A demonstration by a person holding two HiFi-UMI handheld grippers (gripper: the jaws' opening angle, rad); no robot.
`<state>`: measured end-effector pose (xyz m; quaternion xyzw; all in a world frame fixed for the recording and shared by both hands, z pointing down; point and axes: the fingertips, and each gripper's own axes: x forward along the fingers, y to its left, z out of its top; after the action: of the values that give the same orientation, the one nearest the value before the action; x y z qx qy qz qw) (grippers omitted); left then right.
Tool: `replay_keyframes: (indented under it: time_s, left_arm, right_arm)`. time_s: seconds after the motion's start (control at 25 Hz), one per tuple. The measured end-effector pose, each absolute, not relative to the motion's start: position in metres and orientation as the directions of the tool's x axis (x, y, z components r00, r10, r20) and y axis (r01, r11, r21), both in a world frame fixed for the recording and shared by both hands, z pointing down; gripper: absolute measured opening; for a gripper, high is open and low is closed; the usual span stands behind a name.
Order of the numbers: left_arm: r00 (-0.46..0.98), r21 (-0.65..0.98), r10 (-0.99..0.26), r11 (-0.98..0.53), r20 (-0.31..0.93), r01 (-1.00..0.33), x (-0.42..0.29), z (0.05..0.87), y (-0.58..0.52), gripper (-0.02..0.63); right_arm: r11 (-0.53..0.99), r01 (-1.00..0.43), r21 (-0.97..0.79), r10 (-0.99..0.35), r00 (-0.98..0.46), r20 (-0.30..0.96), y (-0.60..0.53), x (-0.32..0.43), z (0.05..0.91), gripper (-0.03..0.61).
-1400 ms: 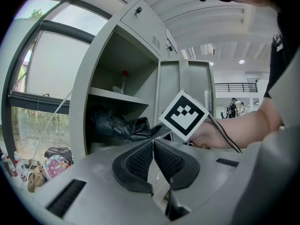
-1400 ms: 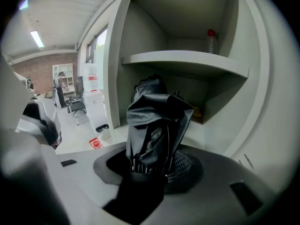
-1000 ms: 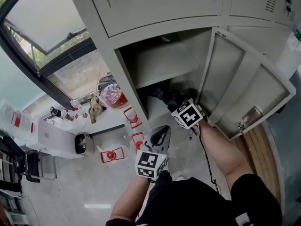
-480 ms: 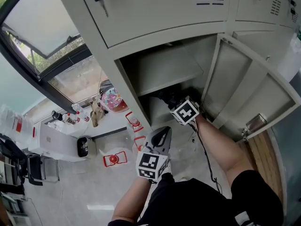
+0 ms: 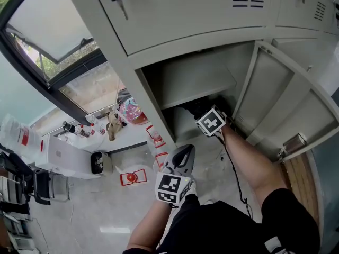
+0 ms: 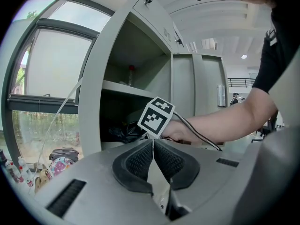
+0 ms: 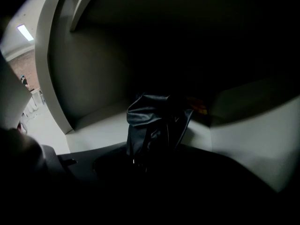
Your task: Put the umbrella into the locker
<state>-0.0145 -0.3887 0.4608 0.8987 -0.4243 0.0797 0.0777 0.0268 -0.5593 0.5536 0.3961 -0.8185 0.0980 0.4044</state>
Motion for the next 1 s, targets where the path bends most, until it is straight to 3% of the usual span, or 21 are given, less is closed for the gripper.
replay_keyframes:
  time_s: [0.8,1.0]
  left_arm:
    - [0.617,0.075,-0.76,-0.616,0.205,-0.784,-0.009,0.461,-0.381,0.02]
    - [0.611,0.079,-0.765,-0.609,0.202,-0.789,-0.01,0.461,-0.378,0.02]
  right_arm:
    - [0.63,-0.757,0.174,-0.621,-0.356,0.698,-0.563,0.03,0.553,0.282]
    - [0.611,-0.762,0.217,-0.665,-0.345,0.662,-0.564,0.031,0.546,0.338]
